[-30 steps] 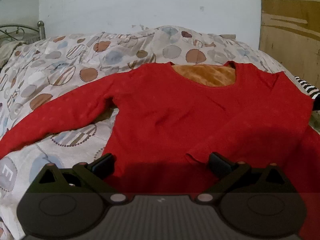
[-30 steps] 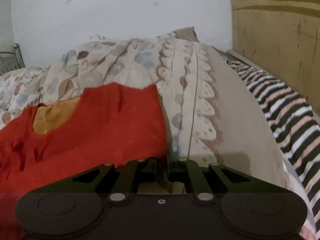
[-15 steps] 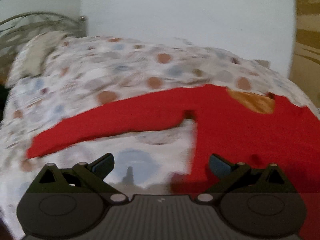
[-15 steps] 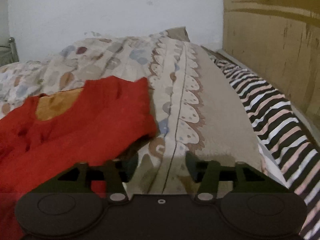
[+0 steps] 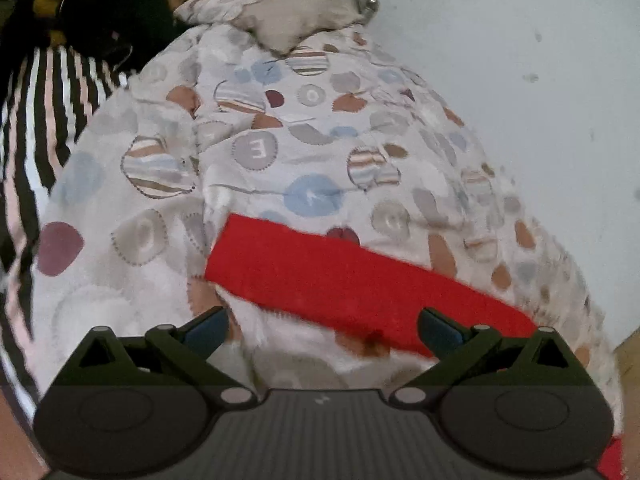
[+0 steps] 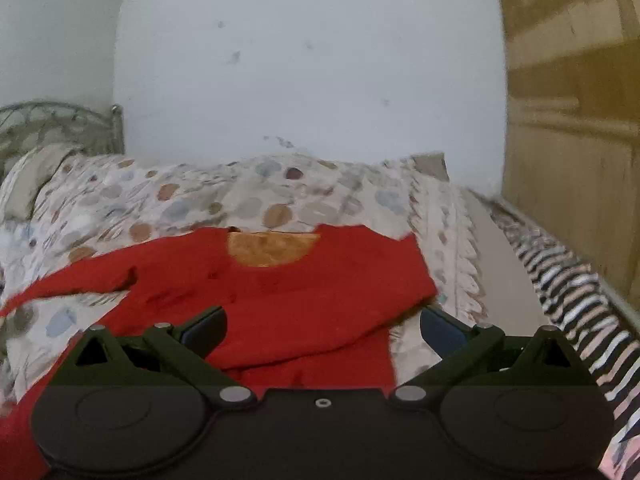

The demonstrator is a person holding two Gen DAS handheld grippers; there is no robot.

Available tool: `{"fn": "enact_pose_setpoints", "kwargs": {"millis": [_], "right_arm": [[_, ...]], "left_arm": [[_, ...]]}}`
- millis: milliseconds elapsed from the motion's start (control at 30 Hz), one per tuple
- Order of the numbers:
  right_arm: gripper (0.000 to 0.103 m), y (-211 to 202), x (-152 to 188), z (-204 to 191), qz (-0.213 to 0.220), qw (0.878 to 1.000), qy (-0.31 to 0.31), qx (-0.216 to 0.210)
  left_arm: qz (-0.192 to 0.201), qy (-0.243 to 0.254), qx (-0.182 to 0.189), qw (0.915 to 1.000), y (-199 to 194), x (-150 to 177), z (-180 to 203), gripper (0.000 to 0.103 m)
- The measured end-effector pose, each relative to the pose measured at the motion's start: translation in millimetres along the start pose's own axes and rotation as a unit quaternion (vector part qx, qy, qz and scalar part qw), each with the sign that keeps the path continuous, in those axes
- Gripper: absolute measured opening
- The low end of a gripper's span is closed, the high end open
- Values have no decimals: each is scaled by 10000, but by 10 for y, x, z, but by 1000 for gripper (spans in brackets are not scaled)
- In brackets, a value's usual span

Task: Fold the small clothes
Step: 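Grasp the other sleeve cuff with the left tool and lift it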

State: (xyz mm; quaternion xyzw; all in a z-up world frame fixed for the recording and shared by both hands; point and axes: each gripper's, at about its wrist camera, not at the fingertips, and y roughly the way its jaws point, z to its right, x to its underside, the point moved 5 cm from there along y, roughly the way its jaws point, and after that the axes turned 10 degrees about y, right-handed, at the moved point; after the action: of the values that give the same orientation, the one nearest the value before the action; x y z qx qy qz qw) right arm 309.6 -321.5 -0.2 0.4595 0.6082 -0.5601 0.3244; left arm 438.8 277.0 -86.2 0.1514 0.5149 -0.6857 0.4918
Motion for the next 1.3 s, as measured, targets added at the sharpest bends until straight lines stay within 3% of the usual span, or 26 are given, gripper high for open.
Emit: {"fn": "enact_pose_setpoints", "kwargs": {"millis": [100, 233, 333, 400, 433, 500, 600, 700, 833, 1000, 1033, 1100, 1133, 1200, 1300], "right_arm": [[103, -123, 107, -252, -120, 9988, -198, -424], [102, -238, 385, -550, -713, 9902, -870, -832], [102, -363, 445, -610, -550, 9895, -1177, -636], [102, -423, 395, -558, -459, 9923, -991, -580], [102, -447, 366, -513, -408, 9938, -872, -555], [103, -510, 303, -402, -294, 9962, -687, -436], [103, -564, 230, -195, -172, 9988, -447, -132], [103, -623, 261, 7, -191, 9998, 47, 25], [103, -679, 394, 198, -303, 9978, 562, 176], [103, -774, 459, 278, -232, 9969, 686, 299], [103, -786, 456, 284, -197, 9972, 640, 338], [103, -808, 443, 298, -144, 9973, 591, 401], [103, -811, 437, 309, -132, 9972, 597, 420], [103, -801, 432, 348, -135, 9967, 667, 449], [103, -780, 437, 376, -161, 9953, 802, 511]], "left_arm": [[-147, -291, 124, 9994, 153, -59, -61, 102], [-345, -675, 51, 9971, 363, -50, -115, 101], [-411, -944, -173, 9945, 468, -12, -197, 90], [-462, -1112, -396, 9919, 530, 11, -252, 68], [-450, -1155, -494, 9911, 545, 19, -270, 64], [-431, -1224, -720, 9889, 546, 5, -305, 35], [-368, -1511, -846, 9842, 522, -3, -376, 17], [-259, -1528, -834, 9844, 472, -44, -387, 9], [-260, -1304, -806, 9878, 443, -109, -340, 8], [-296, -1552, -623, 9855, 355, -86, -380, 14], [-221, -1459, -603, 9872, 288, -81, -352, 17], [-67, -1291, -547, 9901, 163, -73, -281, 43], [19, -1225, -476, 9913, 110, -72, -234, 48], [15, -1127, -225, 9934, 94, -80, -140, 52], [-328, -1339, 107, 9904, 214, -64, -65, 52]]}}
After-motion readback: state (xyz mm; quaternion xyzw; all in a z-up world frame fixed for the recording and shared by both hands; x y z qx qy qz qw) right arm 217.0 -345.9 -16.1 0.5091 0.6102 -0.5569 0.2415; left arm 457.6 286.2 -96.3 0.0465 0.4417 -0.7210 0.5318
